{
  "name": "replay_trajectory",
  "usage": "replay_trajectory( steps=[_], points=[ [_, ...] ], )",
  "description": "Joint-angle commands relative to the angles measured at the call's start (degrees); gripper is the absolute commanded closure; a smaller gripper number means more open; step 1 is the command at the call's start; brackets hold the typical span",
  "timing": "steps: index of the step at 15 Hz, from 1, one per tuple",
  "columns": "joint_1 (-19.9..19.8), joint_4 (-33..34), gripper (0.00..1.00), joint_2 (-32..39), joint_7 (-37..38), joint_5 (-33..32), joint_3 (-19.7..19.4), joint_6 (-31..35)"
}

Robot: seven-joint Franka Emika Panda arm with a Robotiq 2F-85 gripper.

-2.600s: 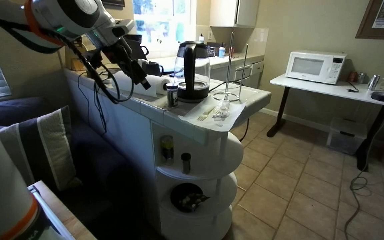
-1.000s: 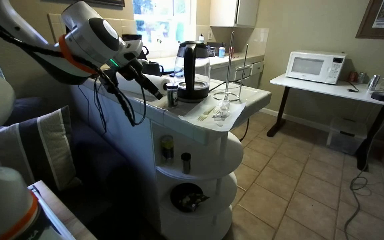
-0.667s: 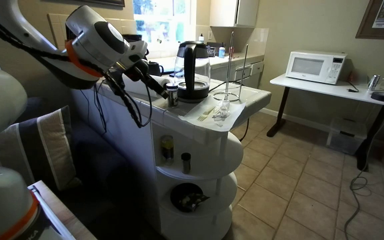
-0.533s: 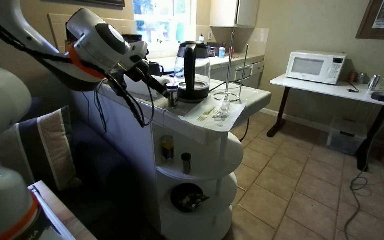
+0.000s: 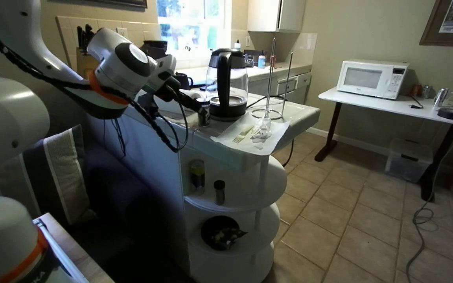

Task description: Move the bottle to the other side of the paper towel roll

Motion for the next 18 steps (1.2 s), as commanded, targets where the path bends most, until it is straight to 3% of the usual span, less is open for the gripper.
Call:
replay_trajectory(
  steps=[1, 3, 5, 8, 11, 12, 18],
  points=[
    [-4.8, 0.7, 0.0, -5.0, -6.1, 11.9, 6.9, 3.0],
    [-6.5, 1.0, 0.0, -5.9, -8.7, 17.0, 9.5, 4.0],
    [-8.1, 1.4, 0.26, -7.7, -10.6, 21.1, 11.7, 5.3],
    [-9.3, 2.0, 0.51, -8.7, -13.0, 25.6, 13.7, 5.7],
    [-8.0, 2.2, 0.73, -8.5, -14.3, 29.0, 13.6, 3.1],
    [-7.2, 2.0, 0.78, -8.0, -14.6, 29.9, 13.2, 2.1],
    [1.6, 0.8, 0.78, -8.8, -16.1, 32.7, 6.8, -3.9]
  ],
)
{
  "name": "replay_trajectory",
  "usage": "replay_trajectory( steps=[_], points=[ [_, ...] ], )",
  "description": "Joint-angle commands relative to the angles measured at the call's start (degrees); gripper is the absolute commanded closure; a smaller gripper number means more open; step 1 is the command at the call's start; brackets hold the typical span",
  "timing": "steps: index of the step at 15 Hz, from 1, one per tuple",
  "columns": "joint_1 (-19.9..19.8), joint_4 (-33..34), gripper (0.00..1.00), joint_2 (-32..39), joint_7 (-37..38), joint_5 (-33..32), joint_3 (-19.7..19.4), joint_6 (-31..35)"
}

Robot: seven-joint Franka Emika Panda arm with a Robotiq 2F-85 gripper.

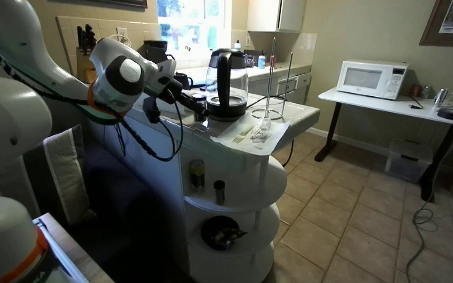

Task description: Move the bottle to the other side of the paper towel roll

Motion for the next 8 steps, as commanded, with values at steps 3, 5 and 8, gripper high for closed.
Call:
replay_trajectory(
  steps=[3, 5, 8],
  points=[
    [12.4, -1.3, 0.78, -1.7, -3.3, 2.0, -9.6, -7.7],
    [17.0, -0.9, 0.78, -0.2, -5.3, 1.0, -12.9, -9.1],
    [22.6, 0.8, 0.78, 1.2, -8.9, -0.2, -16.2, -8.7]
  ],
)
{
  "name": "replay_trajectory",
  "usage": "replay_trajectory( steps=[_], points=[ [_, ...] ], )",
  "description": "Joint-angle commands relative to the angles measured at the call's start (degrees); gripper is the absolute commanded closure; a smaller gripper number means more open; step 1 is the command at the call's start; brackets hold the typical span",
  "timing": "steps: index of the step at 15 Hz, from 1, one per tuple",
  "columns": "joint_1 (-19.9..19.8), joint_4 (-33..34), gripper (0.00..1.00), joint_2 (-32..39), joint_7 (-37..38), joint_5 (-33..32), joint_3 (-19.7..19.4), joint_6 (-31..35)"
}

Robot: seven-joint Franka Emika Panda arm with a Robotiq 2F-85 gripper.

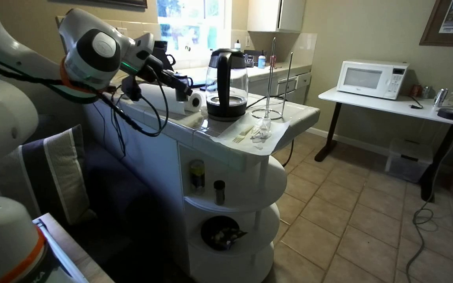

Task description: Move the bottle to the other side of the paper towel roll

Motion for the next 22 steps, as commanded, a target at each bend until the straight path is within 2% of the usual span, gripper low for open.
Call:
replay_trajectory(
  steps=[1, 3, 6, 8, 10, 14, 19, 22],
  points=[
    [5.8, 2.4, 0.78, 1.1, -4.6, -0.9, -3.3, -0.8],
    [6.0, 5.8, 0.78, 1.2, -6.8, -1.5, -3.7, -0.8],
    [3.2, 12.0, 0.78, 3.3, -10.5, -2.1, -2.7, -0.2],
    [0.2, 17.0, 0.78, 6.0, -13.2, -2.4, -1.3, -0.1],
    [-5.0, 22.7, 0.78, 8.4, -15.7, -2.7, 1.7, 0.0],
    [-18.9, 33.8, 0.78, 10.5, -18.8, -1.7, 11.4, -1.7],
    [-38.8, 44.6, 0.78, 12.8, -23.2, 0.9, 29.1, -2.0],
    [-48.4, 48.3, 0.78, 11.9, -26.0, 2.9, 38.3, -0.9]
  ],
)
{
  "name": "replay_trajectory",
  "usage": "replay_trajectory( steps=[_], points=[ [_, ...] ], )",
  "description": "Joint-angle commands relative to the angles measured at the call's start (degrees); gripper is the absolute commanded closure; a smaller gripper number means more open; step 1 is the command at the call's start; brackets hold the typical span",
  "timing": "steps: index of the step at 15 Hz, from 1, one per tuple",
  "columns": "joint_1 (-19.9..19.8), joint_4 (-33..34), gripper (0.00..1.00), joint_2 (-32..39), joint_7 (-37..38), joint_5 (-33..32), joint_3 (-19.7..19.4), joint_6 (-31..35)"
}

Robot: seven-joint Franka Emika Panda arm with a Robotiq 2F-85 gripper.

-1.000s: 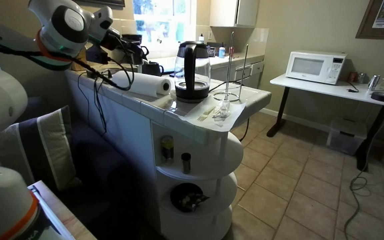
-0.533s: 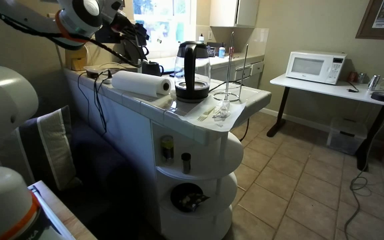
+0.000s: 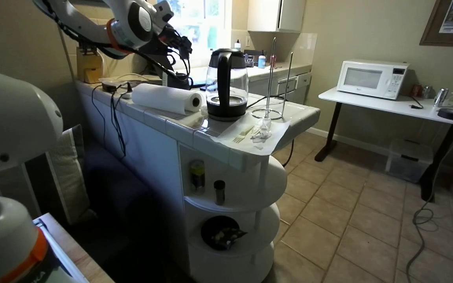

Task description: Move the bottle to the other side of the paper towel roll

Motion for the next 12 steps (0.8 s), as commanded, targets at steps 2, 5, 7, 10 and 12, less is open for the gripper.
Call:
replay_trajectory(
  steps=[2, 5, 7, 10, 12],
  points=[
    [-14.1, 6.1, 0.78, -1.2, -5.6, 4.3, 13.8, 1.2],
    [-20.6, 7.8, 0.78, -3.3, -7.1, 6.5, 19.7, 2.7],
    [-23.8, 9.1, 0.78, -4.8, -7.5, 7.6, 22.7, 3.0],
    [-22.0, 7.1, 0.53, -3.9, -7.4, 7.2, 21.2, 1.6],
    [-21.7, 7.1, 0.53, -4.0, -7.3, 7.3, 20.8, 1.6]
  ],
)
